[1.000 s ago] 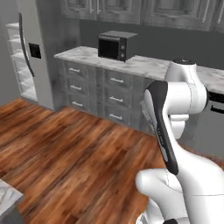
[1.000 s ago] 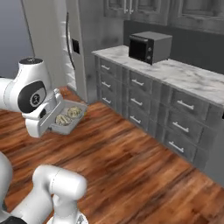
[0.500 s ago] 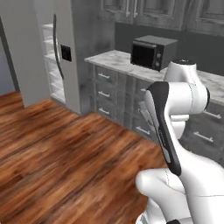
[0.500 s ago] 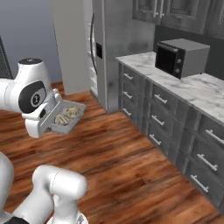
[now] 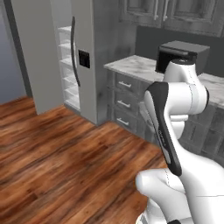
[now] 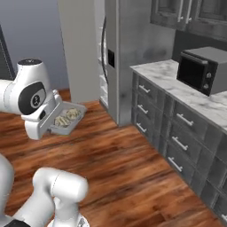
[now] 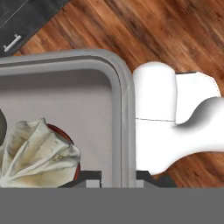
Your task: Place two dumplings into each of the tupperware containers and then place the containers in the fridge.
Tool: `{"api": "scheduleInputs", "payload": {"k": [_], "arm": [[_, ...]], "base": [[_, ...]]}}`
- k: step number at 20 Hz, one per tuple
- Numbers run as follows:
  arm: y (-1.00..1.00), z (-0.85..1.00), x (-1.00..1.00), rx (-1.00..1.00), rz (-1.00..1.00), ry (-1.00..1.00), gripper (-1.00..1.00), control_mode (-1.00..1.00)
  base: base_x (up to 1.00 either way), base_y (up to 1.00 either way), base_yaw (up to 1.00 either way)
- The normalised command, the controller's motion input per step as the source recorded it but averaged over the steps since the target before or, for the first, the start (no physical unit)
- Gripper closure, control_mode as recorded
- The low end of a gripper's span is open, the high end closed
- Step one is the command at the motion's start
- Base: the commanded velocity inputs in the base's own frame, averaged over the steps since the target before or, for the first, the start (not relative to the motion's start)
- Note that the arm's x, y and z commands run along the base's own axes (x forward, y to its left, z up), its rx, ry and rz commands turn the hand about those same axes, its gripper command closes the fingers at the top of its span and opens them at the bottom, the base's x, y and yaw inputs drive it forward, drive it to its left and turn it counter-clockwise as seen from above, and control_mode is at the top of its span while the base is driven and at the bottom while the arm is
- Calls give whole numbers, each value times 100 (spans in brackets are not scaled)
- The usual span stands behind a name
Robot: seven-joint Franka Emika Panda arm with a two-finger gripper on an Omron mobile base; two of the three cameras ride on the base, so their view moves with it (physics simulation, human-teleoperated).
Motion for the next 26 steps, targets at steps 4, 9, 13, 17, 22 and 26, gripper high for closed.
{"api": "scheduleInputs", "payload": {"k": [4,9,13,17,22,26], "arm": [[0,0,0,0,0,0,100,100],[0,0,0,0,0,0,100,100],[0,0,0,0,0,0,100,100],[0,0,0,0,0,0,100,100],[0,0,0,0,0,0,100,100],[0,0,0,0,0,0,100,100]], "base": [[100,90,-20],[100,97,-36],[100,100,-42],[100,100,-45],[100,100,-46],[100,100,-46]]}}
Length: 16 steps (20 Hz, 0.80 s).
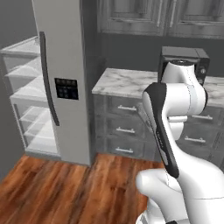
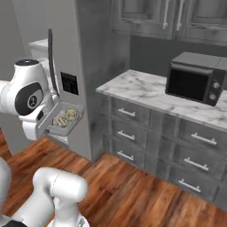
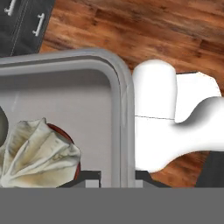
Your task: Place two dumplings into each of the tupperware containers and then place the containers in the fridge.
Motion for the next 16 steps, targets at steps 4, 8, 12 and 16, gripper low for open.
{"api": "scheduleInputs", "payload": {"k": [4,8,12,16], "arm": [[0,0,0,0,0,0,100,100],[0,0,0,0,0,0,100,100],[0,0,0,0,0,0,100,100],[0,0,0,0,0,0,100,100]], "base": [[100,100,-46],[80,100,-41],[38,100,-43],[37,100,-41]]}}
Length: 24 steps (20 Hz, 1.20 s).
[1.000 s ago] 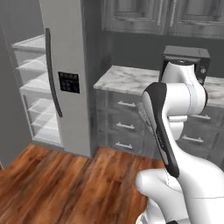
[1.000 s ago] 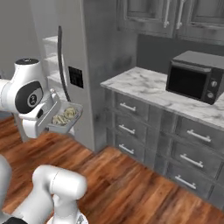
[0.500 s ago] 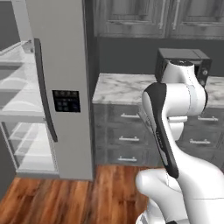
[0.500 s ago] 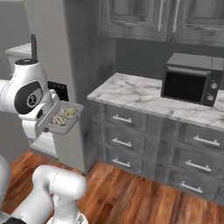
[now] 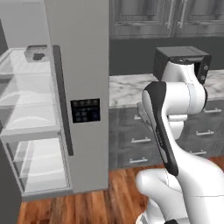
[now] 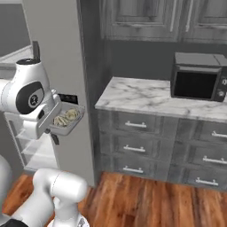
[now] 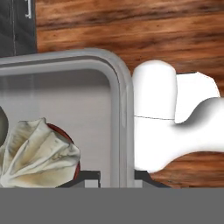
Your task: Place two dumplings into each of the tupperware containers and then place the containers in the fridge.
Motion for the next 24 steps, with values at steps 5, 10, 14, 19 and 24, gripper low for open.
{"api": "scheduleInputs", "payload": {"k": [5,10,14,19,24], "arm": [[0,0,0,0,0,0,100,100],[0,0,0,0,0,0,100,100],[0,0,0,0,0,0,100,100],[0,0,0,0,0,0,100,100],[0,0,0,0,0,0,100,100]], "base": [[38,100,-37],[39,99,-32],[46,72,-13],[24,21,21],[30,49,27]]}}
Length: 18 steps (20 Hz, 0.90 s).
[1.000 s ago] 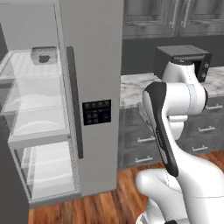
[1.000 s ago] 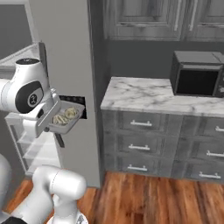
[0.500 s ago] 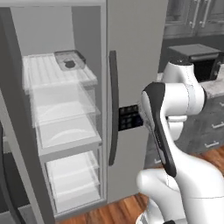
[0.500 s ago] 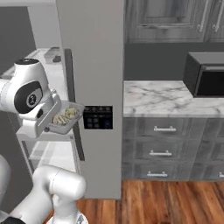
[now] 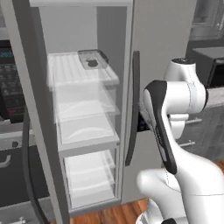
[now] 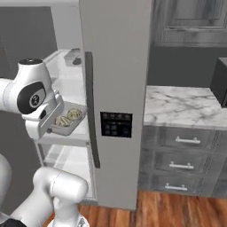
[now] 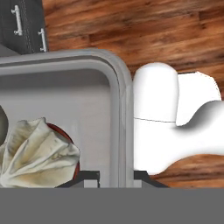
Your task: Place two dumplings into each of the tupperware containers and then place the containers in the fridge.
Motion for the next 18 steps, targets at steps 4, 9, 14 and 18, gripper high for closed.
{"api": "scheduleInputs", "payload": {"k": [4,9,14,18], "arm": [[0,0,0,0,0,0,100,100],[0,0,0,0,0,0,100,100],[0,0,0,0,0,0,100,100],[0,0,0,0,0,0,100,100]], "base": [[41,51,25],[42,34,25],[52,20,9],[53,35,2]]}}
